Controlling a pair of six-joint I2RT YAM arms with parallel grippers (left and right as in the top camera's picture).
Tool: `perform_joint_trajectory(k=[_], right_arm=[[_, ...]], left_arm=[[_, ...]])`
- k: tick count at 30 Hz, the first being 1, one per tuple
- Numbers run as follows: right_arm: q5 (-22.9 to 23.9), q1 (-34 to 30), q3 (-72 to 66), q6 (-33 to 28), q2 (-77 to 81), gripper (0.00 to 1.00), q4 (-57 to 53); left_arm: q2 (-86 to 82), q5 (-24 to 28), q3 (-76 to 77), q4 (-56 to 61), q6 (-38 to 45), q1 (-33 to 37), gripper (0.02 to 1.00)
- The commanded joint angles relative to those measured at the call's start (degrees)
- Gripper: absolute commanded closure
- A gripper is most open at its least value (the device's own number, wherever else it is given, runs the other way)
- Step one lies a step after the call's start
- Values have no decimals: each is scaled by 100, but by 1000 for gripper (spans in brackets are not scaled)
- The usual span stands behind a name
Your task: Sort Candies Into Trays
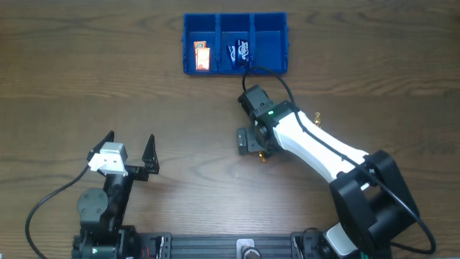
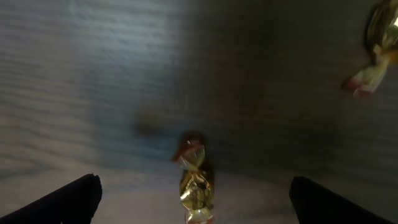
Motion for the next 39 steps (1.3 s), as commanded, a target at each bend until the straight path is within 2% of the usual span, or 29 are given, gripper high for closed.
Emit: perform_joint_trajectory(k=[1, 4, 23, 27, 33, 39], right_arm=[[-61, 28, -317, 205, 68, 1, 201], [-234, 35, -391, 208, 70, 1, 282], [-205, 157, -402, 227, 361, 40, 435], [-181, 157, -402, 227, 363, 117, 431], [-160, 157, -402, 227, 363, 378, 409], [-118, 155, -402, 227, 363, 538, 339]], left_arm=[[-39, 125, -105, -190, 20, 13, 20], [-39, 125, -105, -190, 20, 13, 20], [-39, 125, -105, -190, 20, 13, 20], [-39, 122, -105, -190, 20, 13, 20], [-39, 125, -105, -190, 20, 13, 20], [-39, 125, -105, -190, 20, 13, 20]])
